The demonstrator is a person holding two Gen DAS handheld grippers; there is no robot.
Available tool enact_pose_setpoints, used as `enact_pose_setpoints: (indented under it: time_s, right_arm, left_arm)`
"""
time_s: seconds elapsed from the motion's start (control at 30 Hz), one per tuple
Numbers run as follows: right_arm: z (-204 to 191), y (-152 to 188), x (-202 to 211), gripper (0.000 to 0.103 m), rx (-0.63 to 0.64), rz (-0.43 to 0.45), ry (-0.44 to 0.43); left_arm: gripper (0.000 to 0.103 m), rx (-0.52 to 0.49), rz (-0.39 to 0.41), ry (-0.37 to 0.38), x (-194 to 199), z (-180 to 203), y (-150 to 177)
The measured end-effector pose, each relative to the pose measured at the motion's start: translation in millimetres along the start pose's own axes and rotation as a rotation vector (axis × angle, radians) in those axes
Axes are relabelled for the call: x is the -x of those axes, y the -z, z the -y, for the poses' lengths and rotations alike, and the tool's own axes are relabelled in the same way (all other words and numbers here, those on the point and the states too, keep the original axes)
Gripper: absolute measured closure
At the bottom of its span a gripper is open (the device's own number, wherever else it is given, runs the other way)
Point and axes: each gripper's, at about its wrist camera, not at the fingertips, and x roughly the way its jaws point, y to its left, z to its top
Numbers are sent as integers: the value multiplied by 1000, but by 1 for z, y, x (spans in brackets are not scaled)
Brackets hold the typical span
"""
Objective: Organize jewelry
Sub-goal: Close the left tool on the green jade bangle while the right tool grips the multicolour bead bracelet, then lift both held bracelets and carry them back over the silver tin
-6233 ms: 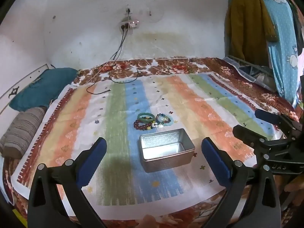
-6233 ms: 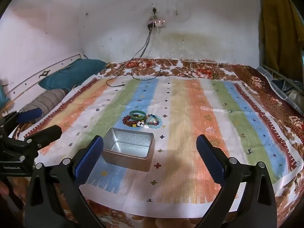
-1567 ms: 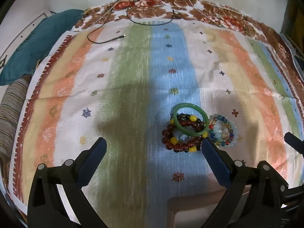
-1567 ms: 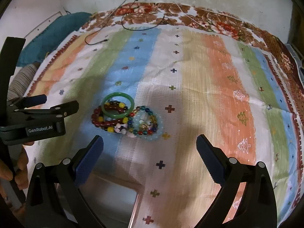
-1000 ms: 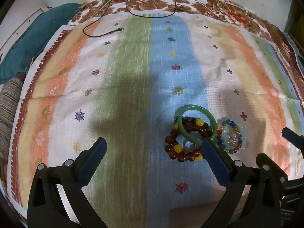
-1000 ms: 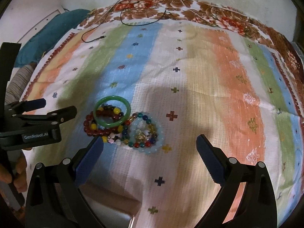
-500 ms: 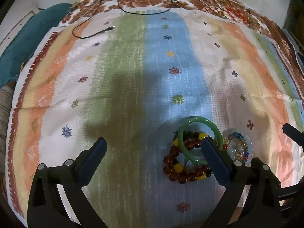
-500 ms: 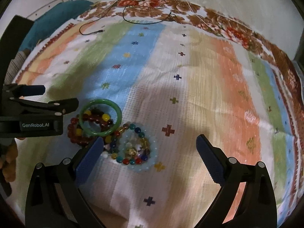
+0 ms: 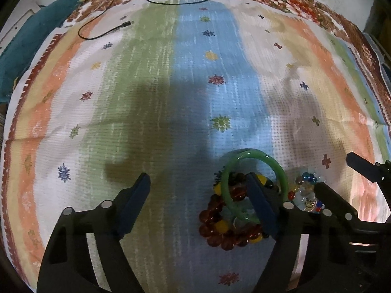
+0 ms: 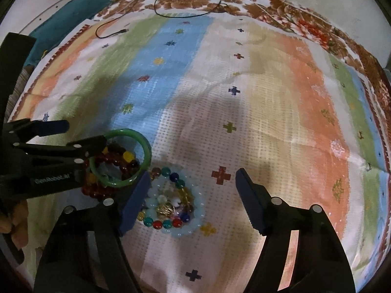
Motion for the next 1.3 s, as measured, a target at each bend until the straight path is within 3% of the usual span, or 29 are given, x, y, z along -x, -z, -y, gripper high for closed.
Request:
enact_pose_setpoints:
  time_s: [0.23, 0.53, 0.77, 1.03, 1.13, 1.2, 1.3]
  right_arm:
    - [-5, -2, -6, 62, 22, -22, -12]
    - [-14, -1, -12, 64, 61, -40, -29]
    - [-14, -2, -18, 81, 51, -49, -28]
    - [-16, 0, -20, 92, 77, -47, -22]
    - [-16, 2, -20, 92, 83, -47, -22]
    - [-17, 2, -19, 93, 83, -44, -21]
    - [-15, 1, -16, 93, 68, -34, -20]
  left_arm:
    - [36, -14, -17, -3, -8, 3, 1]
    - [36, -7, -28, -7, -12, -4, 2]
    - [36, 0, -34, -8, -16, -9, 1]
    - [64, -27, -25, 28, -17, -1, 2]
    - [76, -38, -20, 51, -18, 2, 4]
    - [93, -49, -19, 70, -17, 6, 5]
    - [95, -56, -18, 59, -15, 11, 5]
